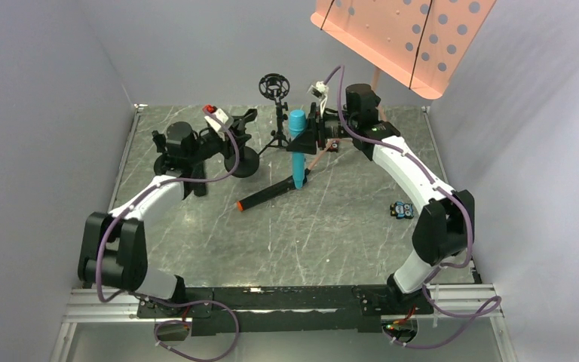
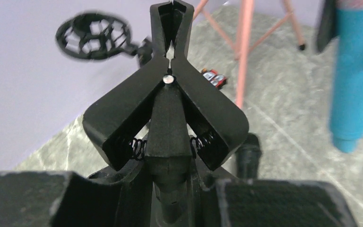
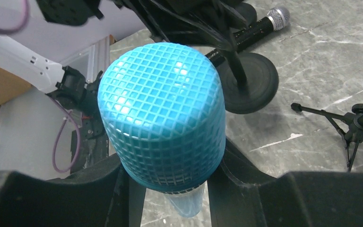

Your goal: Attach the microphones to the stand

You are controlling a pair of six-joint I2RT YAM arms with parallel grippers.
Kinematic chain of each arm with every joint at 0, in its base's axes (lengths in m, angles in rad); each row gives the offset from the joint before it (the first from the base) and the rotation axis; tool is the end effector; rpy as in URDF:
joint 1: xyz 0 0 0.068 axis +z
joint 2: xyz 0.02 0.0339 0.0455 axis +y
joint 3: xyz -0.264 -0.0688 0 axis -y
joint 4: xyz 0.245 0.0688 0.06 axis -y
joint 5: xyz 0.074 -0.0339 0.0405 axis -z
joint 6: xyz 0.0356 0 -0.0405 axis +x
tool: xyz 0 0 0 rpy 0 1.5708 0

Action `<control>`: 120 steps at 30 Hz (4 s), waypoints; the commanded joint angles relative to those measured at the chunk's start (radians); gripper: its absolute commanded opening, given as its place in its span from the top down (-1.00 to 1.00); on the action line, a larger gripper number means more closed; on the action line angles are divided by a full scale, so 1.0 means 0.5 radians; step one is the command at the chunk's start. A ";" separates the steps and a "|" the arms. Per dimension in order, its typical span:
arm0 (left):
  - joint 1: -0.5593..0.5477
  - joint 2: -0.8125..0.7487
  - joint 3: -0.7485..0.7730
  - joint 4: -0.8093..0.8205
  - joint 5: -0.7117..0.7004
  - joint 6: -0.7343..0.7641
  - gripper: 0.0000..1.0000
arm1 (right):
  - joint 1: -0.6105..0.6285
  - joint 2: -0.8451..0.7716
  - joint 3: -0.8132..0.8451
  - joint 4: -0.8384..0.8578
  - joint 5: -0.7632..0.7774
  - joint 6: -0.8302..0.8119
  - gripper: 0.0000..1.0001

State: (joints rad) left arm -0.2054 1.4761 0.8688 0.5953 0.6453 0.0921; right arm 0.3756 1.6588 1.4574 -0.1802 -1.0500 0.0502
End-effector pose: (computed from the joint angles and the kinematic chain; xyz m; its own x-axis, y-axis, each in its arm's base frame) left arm 0.3215 -0.0889 0.2845 0.0574 0.0631 -0.9964 0.7496 0.6564 0.0848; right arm 0.3425 0.1683 0.3521 -0.3927 -0.1280 -0.9107 -0.9129 0.1742 0.3692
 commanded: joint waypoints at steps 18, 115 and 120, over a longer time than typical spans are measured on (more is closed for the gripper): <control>-0.761 -0.342 -0.502 0.284 0.144 -0.388 1.00 | -0.395 -0.829 -0.240 -0.638 -0.154 -0.609 0.85; -0.819 -0.812 -0.640 -0.203 0.089 -0.063 0.77 | 0.316 -0.268 -0.084 -0.877 -0.385 -1.503 0.78; -0.816 -0.808 -0.661 -0.126 0.087 -0.118 0.77 | 0.320 -0.313 -0.292 -0.637 -0.489 -1.357 0.77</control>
State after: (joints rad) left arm -0.6140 1.0817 0.5468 0.4637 0.6586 0.0708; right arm 0.5274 1.5425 1.3594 -0.6083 -1.2087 -0.6563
